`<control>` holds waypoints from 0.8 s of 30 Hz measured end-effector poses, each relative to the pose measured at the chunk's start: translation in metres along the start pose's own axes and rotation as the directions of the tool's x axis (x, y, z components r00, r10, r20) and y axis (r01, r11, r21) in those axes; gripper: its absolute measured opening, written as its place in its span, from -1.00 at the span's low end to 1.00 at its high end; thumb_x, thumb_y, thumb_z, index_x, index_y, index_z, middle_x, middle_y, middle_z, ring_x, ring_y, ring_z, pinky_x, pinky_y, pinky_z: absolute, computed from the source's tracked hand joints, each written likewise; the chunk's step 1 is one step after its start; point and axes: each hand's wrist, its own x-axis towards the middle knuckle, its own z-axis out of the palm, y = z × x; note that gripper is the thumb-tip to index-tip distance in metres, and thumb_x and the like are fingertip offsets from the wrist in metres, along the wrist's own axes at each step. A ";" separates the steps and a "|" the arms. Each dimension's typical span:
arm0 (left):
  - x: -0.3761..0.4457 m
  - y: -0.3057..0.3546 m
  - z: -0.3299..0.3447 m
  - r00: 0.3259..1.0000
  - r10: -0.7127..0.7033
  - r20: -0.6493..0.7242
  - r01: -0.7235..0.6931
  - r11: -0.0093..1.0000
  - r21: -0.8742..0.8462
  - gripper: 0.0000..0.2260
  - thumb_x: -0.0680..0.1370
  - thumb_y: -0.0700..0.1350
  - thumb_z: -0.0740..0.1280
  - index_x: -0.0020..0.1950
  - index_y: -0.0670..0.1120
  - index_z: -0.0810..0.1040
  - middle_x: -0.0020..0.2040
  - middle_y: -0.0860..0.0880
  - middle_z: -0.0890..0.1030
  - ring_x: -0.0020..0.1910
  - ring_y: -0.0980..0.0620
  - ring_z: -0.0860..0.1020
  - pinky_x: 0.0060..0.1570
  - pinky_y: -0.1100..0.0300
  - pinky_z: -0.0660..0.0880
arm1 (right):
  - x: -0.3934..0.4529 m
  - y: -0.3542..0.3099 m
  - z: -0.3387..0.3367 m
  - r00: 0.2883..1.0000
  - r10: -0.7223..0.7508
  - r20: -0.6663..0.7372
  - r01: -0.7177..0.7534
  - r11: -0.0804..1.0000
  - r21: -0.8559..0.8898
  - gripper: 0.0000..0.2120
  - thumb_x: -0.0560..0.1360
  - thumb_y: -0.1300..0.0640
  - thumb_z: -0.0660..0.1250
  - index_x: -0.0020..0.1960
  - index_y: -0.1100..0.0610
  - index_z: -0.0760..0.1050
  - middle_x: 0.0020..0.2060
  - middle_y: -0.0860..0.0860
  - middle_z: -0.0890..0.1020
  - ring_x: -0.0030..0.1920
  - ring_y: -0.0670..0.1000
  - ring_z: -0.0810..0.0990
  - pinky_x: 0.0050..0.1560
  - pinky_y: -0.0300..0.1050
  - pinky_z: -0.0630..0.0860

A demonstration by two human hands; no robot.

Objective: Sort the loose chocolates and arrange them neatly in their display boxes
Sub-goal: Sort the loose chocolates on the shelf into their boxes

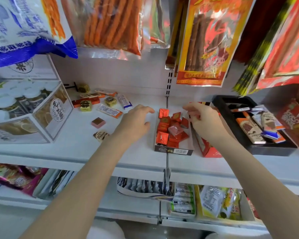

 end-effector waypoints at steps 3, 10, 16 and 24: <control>-0.015 -0.027 -0.018 0.995 -0.102 -0.020 0.104 0.987 0.120 -0.65 0.51 -0.23 0.27 0.28 -0.03 0.45 0.30 -0.09 0.44 0.27 -0.09 0.42 0.24 -0.07 0.37 | -0.001 -0.005 0.001 0.996 -0.094 -0.003 0.094 0.994 -0.055 -0.66 0.53 0.35 0.10 0.24 0.14 0.45 0.21 0.07 0.54 0.21 0.03 0.49 0.10 -0.30 0.30; -0.060 -0.085 -0.047 0.948 -0.248 0.200 0.211 0.959 0.188 -0.55 0.46 -0.38 0.23 0.26 0.01 0.47 0.42 -0.07 0.28 0.39 -0.09 0.27 0.37 0.08 0.20 | -0.007 -0.034 0.026 0.954 -0.288 0.079 0.292 0.955 -0.043 -0.70 0.49 0.37 0.16 0.16 0.21 0.50 0.05 0.13 0.57 0.02 0.08 0.53 0.07 -0.21 0.38; -0.061 -0.089 -0.046 0.975 -0.171 0.142 0.177 0.984 -0.027 -0.67 0.45 -0.32 0.34 0.19 -0.10 0.53 0.09 -0.10 0.52 -0.03 0.06 0.49 -0.08 0.54 0.34 | -0.026 -0.078 0.069 0.861 -0.393 0.323 0.417 0.909 -0.005 -0.74 0.49 0.09 0.29 0.14 0.16 0.50 0.05 0.11 0.60 0.09 0.13 0.50 0.12 -0.01 0.41; -0.031 -0.110 -0.043 0.958 -0.211 -0.193 0.207 0.978 -0.042 -0.63 0.53 -0.16 0.29 0.34 -0.08 0.40 0.29 -0.09 0.42 0.28 -0.03 0.37 0.32 0.09 0.29 | -0.022 -0.088 0.098 0.848 -0.356 0.393 0.467 0.853 -0.233 -0.54 0.49 0.12 0.26 0.35 0.14 0.26 0.23 0.11 0.37 0.21 0.15 0.38 0.20 0.00 0.29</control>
